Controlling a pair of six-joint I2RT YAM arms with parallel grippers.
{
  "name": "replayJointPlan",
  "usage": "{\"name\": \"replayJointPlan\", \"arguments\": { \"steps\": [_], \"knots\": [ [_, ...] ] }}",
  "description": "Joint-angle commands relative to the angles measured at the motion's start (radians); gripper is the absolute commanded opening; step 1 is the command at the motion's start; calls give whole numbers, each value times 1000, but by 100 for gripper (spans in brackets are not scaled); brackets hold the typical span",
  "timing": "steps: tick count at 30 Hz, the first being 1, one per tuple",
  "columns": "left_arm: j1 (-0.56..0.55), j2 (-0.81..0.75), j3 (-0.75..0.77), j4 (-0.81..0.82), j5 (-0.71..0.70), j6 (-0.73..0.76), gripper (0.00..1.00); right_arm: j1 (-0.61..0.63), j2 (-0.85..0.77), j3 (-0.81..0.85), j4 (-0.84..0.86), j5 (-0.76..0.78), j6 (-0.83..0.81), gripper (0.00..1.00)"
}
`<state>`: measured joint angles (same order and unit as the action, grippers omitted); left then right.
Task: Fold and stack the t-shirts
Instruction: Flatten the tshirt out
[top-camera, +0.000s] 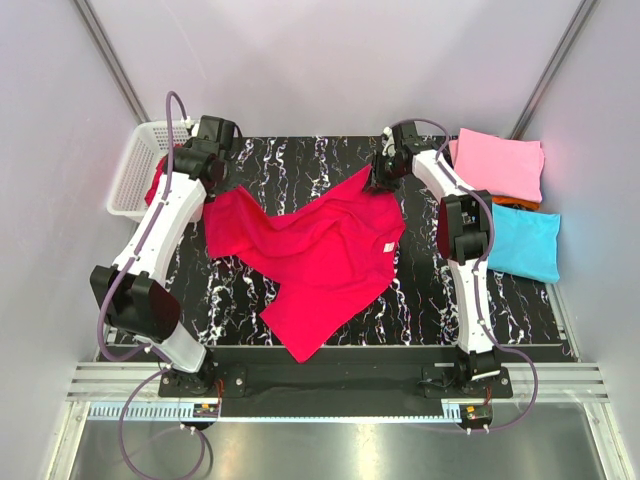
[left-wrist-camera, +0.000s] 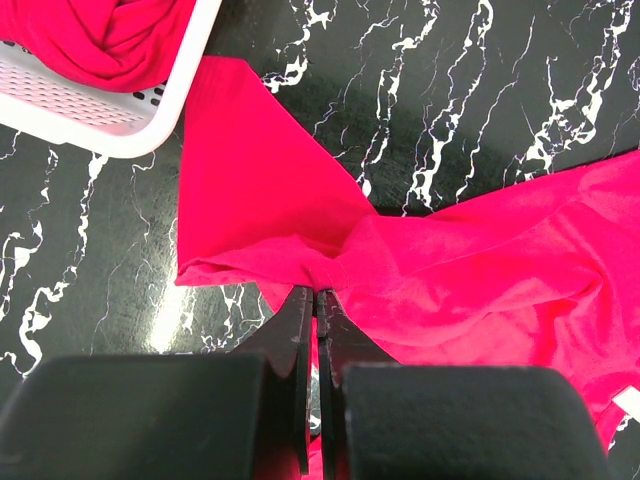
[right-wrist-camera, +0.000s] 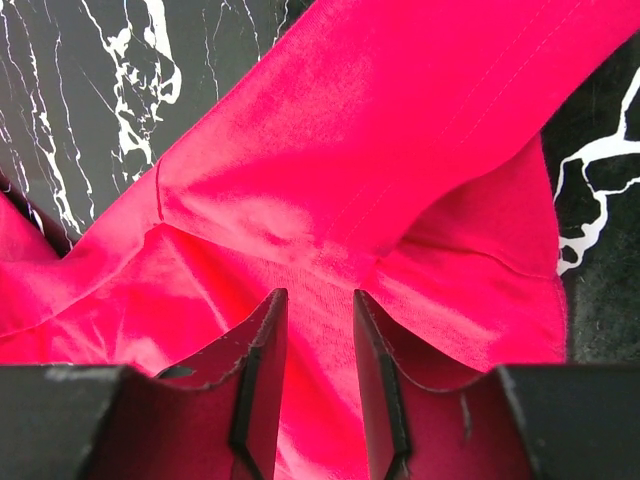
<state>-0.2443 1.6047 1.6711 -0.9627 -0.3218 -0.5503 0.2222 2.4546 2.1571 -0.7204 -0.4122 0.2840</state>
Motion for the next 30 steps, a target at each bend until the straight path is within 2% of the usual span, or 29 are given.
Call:
{"name": "replayJointPlan", "arguments": {
  "steps": [1,16,30],
  "knots": [
    [8,-14,9,50,10,12,0,3,-45,3,30,-2,0,40],
    [13,-28,-11,51,9,9,0,11,-22,-51,15,27,6,40],
    [23,-57,-27,51,7,21,0,22,49,9,47,-5,18,40]
  ]
}}
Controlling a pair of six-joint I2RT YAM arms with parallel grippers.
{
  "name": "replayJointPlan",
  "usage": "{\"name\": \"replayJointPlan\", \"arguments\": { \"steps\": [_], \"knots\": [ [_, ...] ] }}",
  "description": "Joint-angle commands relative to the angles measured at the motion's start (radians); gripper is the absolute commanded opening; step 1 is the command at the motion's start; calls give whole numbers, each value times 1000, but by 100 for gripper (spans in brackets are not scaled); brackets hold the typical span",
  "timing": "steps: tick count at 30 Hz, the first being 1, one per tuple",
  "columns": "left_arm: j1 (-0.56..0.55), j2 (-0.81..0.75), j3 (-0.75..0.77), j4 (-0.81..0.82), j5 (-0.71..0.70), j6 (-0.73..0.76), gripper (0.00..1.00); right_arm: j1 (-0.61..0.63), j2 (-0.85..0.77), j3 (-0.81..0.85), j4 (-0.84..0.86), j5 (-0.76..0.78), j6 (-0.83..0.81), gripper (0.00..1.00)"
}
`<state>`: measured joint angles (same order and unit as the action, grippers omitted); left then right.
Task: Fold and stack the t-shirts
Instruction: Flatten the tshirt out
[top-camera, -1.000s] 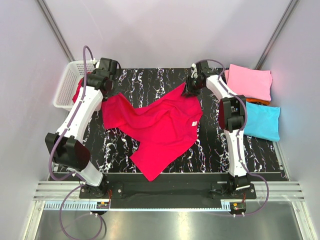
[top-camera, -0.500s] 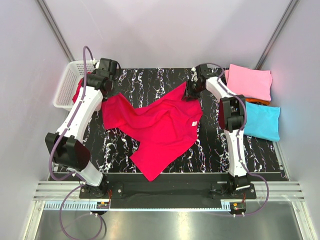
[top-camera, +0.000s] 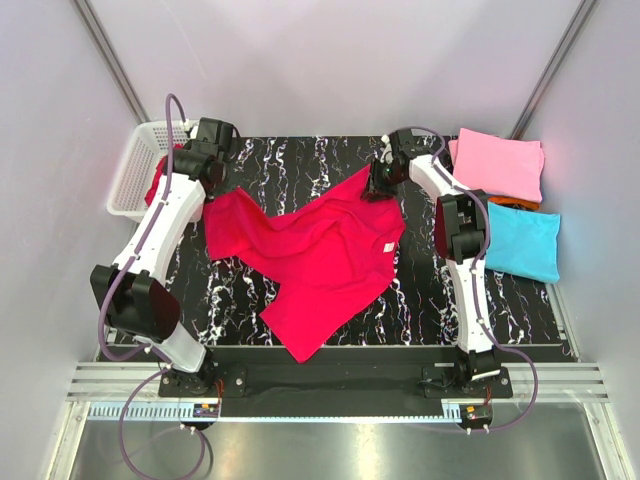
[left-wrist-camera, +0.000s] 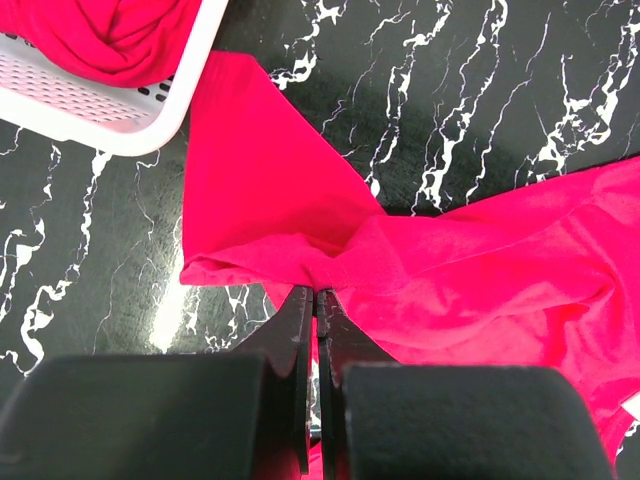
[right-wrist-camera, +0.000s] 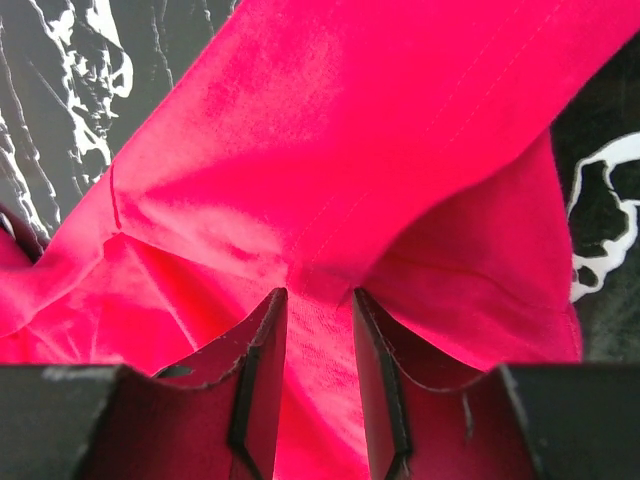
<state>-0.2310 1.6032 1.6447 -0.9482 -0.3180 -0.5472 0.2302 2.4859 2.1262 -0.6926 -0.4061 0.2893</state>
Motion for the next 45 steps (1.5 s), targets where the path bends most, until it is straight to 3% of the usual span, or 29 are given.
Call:
{"name": "replayJointPlan", "arguments": {
  "steps": [1,8,14,22,30,35,45],
  "knots": [
    [13,-58,-5,37,3,20,0,14,22,38,18,-10,13,40],
    [21,-68,-14,35,10,27,0,23,51,51,18,-2,16,31],
    [25,-71,-19,37,11,33,0,29,44,60,10,24,10,9],
    [28,-74,-28,38,13,47,0,34,-18,87,-16,81,-12,0],
    [32,-86,-26,35,14,62,0,38,-77,146,-61,138,-29,0],
    [48,-106,9,32,25,84,0,38,-232,138,-110,249,-65,0],
    [114,-141,300,-38,86,157,0,37,-608,135,-180,486,-136,0]
  ]
}}
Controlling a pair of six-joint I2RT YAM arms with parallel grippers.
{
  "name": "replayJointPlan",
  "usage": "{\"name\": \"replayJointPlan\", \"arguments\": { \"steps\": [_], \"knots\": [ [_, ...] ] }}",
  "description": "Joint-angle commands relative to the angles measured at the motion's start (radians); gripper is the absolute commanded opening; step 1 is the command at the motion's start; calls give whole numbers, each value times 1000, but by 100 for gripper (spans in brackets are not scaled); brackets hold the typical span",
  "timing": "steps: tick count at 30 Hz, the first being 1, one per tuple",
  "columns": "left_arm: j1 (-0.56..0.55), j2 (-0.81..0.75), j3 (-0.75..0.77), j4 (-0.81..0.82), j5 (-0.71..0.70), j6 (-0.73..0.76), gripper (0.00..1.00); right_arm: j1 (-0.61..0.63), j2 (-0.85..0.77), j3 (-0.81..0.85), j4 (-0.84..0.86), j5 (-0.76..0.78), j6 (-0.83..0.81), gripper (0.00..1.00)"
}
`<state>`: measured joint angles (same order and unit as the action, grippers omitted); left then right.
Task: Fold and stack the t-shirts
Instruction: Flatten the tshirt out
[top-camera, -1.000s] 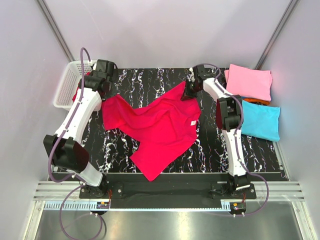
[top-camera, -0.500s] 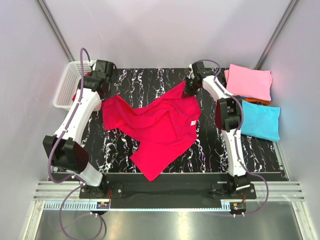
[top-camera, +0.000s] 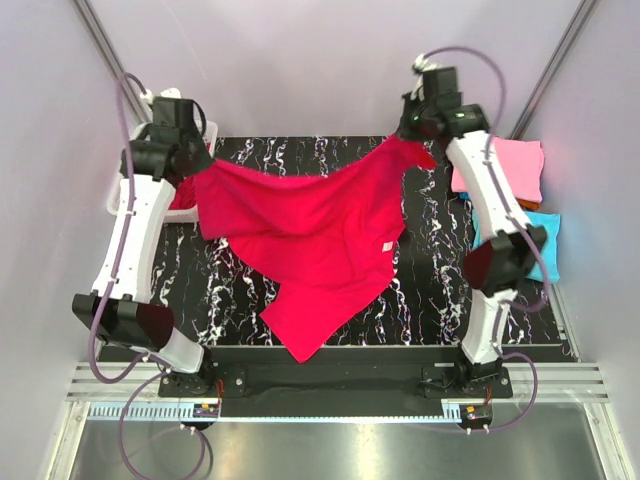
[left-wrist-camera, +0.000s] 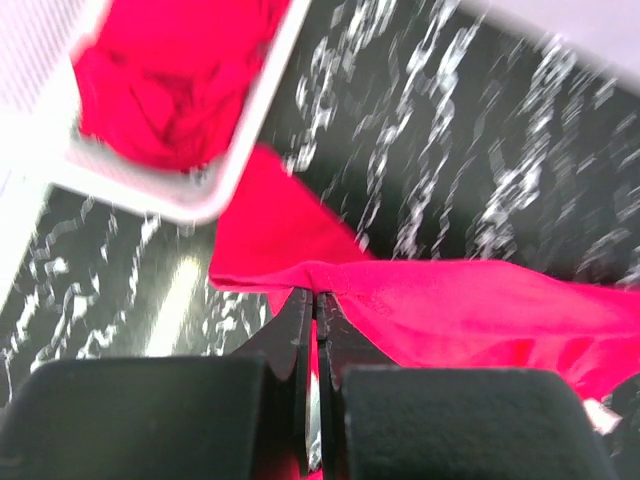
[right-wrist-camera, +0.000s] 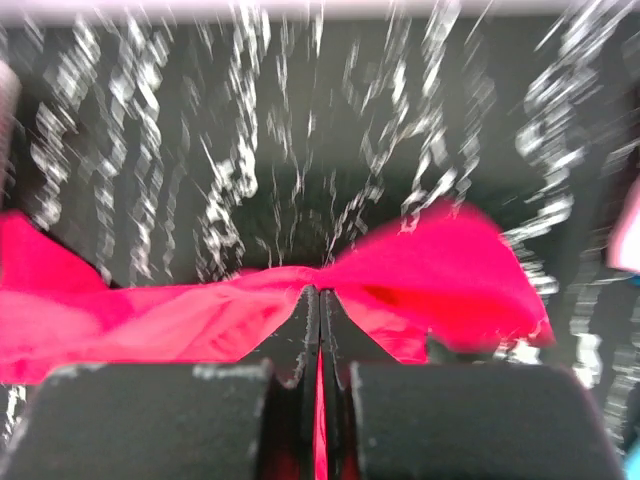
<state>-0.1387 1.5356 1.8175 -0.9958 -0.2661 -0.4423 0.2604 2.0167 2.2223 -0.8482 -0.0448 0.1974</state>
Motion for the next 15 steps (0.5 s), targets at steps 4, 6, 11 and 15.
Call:
{"name": "replayJointPlan", "arguments": {
  "steps": [4,6,11,15],
  "knots": [
    [70,-110,241,-6,102,50,0,8,-306,63,-48,207,-84,0],
    [76,-130,269,8,139,47,0,8,-354,80,-58,233,-104,0],
    [77,-204,212,136,303,56,0,8,-475,121,-60,230,-147,0],
    [77,-131,258,155,344,-11,0,8,-455,197,-58,270,-190,0]
  ]
}}
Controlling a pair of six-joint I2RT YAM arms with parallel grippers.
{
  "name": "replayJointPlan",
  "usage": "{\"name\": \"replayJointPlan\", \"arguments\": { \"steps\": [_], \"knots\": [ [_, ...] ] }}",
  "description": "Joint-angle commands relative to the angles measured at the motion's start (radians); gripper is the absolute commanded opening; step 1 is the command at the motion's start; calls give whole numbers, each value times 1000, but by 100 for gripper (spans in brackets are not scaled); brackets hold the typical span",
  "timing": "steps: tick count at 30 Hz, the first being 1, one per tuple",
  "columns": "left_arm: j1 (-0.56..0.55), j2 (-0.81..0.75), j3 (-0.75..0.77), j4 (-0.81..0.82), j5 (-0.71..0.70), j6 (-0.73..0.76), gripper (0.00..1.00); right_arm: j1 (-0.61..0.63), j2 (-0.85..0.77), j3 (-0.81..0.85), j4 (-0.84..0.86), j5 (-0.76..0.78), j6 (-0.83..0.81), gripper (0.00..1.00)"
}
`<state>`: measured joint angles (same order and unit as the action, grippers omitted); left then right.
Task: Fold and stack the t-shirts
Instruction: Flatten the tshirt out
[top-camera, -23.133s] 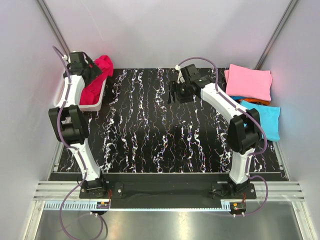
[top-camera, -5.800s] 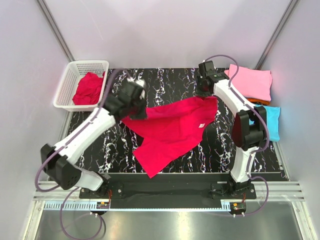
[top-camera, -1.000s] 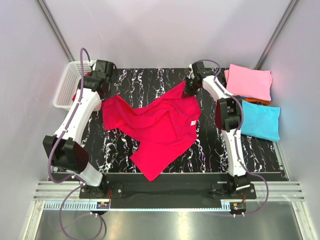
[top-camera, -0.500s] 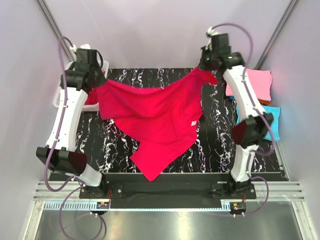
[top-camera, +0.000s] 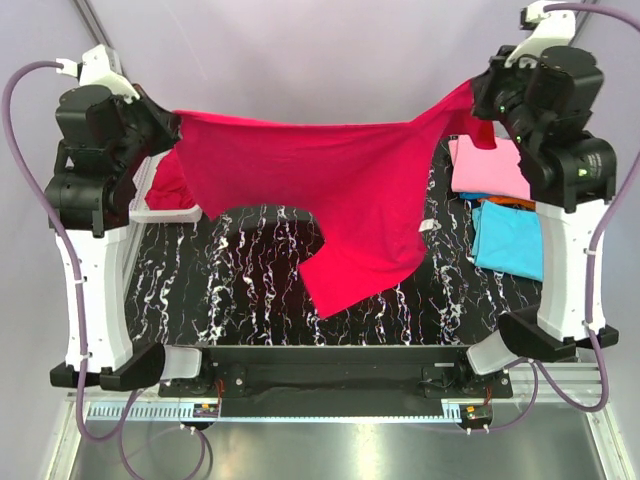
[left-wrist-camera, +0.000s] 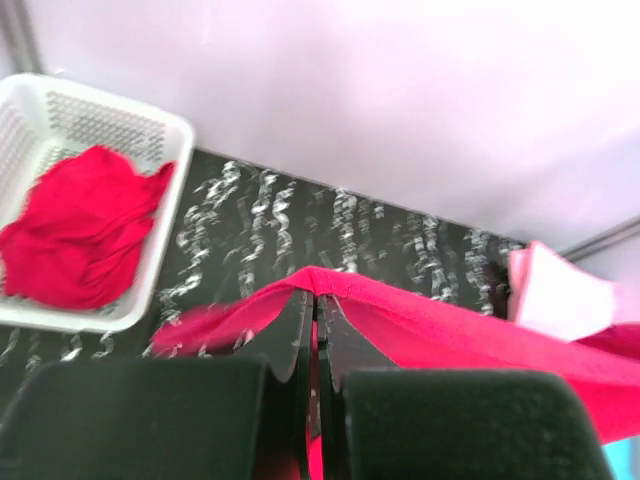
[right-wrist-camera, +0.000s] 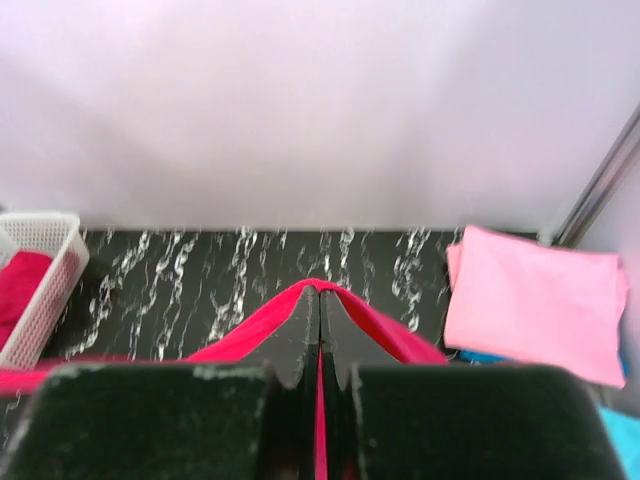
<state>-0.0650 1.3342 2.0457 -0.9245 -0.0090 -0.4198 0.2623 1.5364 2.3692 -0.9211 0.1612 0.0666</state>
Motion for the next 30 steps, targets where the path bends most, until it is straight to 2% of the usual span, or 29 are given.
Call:
{"name": "replayJointPlan", "arguments": {
  "steps": [1,7,10,13,15,19,20,23,25,27,30],
  "knots": [
    [4,101,43,85,108,-46,0,6,57,67,13,69,-62,0],
    [4,289,117,125,219,-122,0,2,207,171,10,129,-106,0],
    [1,286,85,130,227,-119,0,2,229,160,1,94,-87,0],
    [1,222,1,130,219,-94,0,2,214,70,-2,46,-73,0],
    [1,171,-109,128,222,-86,0,2,194,0,-2,-18,-31,0],
    [-7,25,-335,122,184,-83,0,5,194,-246,27,-217,30,0],
    [-12,-37,-414,121,164,-82,0,9,197,-354,40,-283,47,0],
    [-29,-125,-520,110,106,-76,0,44,211,-562,119,-445,99,0],
    [-30,-145,-542,99,89,-68,0,108,223,-669,166,-492,105,0],
    [-30,-153,-544,75,72,-59,0,155,255,-699,147,-576,76,0],
    [-30,-150,-533,64,57,-56,0,210,342,-685,46,-835,21,0]
  ]
}}
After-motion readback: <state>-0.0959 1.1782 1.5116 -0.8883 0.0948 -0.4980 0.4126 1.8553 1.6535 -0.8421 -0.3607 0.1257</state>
